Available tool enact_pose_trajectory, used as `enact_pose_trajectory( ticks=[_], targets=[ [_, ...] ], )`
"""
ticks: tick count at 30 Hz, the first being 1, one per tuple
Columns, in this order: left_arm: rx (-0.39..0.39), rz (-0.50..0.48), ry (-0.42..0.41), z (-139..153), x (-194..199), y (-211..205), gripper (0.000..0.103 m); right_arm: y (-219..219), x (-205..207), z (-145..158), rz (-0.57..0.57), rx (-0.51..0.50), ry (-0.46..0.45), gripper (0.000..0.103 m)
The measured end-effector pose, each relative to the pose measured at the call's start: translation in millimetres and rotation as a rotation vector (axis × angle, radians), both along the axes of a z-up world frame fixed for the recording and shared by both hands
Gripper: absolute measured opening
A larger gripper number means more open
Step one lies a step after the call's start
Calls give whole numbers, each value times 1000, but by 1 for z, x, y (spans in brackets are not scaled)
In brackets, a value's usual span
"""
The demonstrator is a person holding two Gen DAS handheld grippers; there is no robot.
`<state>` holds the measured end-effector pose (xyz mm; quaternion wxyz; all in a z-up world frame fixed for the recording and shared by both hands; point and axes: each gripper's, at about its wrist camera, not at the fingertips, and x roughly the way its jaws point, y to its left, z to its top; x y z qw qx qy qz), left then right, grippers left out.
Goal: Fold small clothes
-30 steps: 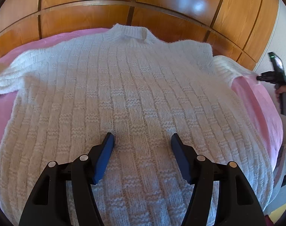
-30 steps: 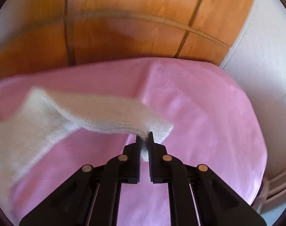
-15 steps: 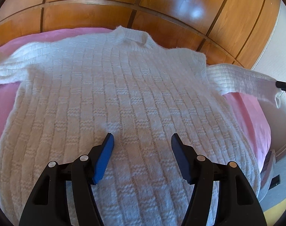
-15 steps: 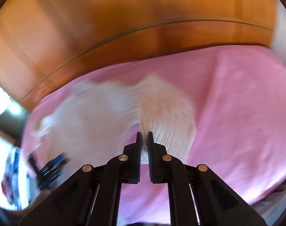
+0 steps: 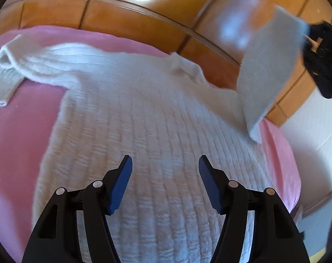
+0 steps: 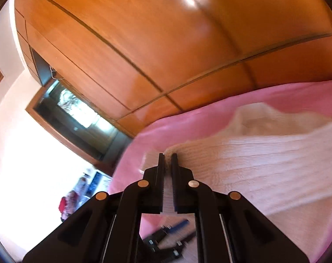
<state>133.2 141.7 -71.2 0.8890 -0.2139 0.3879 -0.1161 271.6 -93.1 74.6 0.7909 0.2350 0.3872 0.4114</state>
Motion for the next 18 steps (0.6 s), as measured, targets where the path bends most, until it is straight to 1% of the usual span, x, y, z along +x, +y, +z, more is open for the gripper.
enact_pose_trajectory(
  ticks=[1,2,3,4,5,6,8,11,13,16,18],
  targets=[
    [-10,8,-1,1,1,4,62,13,7,-5,13,3,9,6],
    [-18,16,-2,3,3,8,62,29,16,-13,30,11,27,9],
    [-26,26,-4,5,7,12,62,34,23,-19,44,22,34,16],
    [-27,29,-6,6,10,13,63,40,27,-23,49,36,32,25],
    [-20,37,-9,8,15,14,66,36,29,-28,37,40,29,55],
    [-12,43,-15,9,17,14,71,30,29,-32,1,48,30,64],
    [12,49,-19,9,27,15,71,15,26,-42,-15,61,40,64],
    [23,64,12,3,44,19,71,-27,14,-58,-92,-6,33,72],
    [29,82,50,-5,58,22,71,-67,4,-71,-171,-71,44,72],
    [47,127,89,-12,81,29,71,-126,-7,-99,-291,-152,105,72],
    [45,150,96,-15,91,34,71,-150,-11,-114,-342,-189,142,72]
  ],
)
